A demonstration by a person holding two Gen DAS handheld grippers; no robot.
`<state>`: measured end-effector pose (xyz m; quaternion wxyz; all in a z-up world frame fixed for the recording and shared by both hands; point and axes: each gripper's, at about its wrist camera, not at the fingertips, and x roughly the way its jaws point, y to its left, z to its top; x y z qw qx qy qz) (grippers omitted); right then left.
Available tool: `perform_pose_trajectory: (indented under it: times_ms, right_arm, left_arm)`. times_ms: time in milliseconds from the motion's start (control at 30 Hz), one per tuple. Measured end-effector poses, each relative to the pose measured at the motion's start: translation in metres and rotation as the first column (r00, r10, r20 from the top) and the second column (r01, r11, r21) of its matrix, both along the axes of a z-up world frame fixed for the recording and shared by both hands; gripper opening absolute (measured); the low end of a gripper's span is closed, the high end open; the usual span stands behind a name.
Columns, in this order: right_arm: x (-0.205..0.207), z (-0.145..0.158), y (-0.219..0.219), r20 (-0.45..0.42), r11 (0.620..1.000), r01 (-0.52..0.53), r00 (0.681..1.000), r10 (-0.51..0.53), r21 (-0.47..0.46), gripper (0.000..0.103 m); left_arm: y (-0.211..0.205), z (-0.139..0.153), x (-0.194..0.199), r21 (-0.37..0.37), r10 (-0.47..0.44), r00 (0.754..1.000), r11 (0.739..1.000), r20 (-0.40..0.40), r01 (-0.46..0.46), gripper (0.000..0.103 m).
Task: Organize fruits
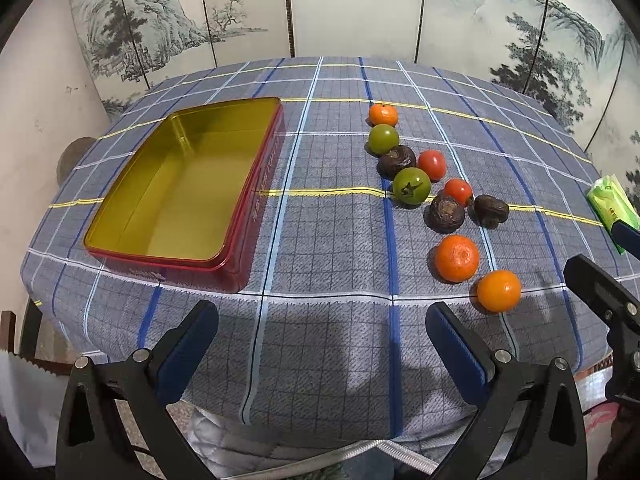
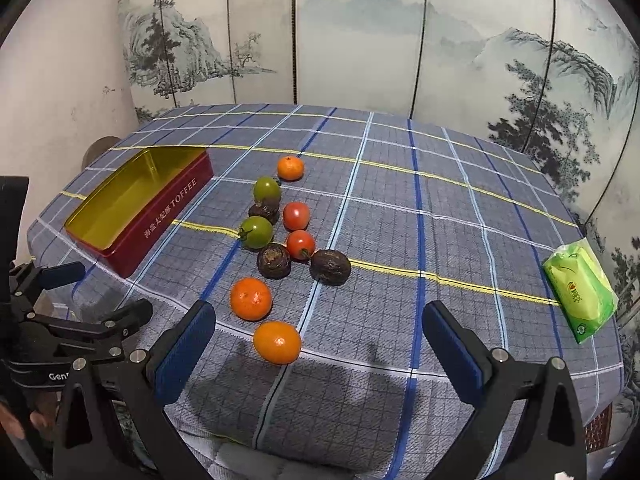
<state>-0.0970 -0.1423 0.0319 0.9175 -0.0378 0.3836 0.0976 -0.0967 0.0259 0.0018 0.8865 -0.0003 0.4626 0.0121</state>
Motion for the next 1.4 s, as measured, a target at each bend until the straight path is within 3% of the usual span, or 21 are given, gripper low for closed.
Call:
perform_pose_trajectory:
  times_ms: [1167, 1400]
  right_arm:
    - [0.008, -0.016, 0.002, -0.053, 0.999, -0.029, 0.998, 0.026, -0.039, 0.103]
    - [0.008, -0.030, 0.010, -0.091, 0.994, -0.077, 0.993, 0.071, -0.071, 0.095]
  left_arm:
    - [0.007, -0.003, 0.016, 0.018, -0.011, 1.000, 1.000, -0.008, 0.011, 0.103]
    - [0.004, -0.004, 0.021, 0.029, -0.048, 0.999, 0.998, -0.014, 0.048, 0.103]
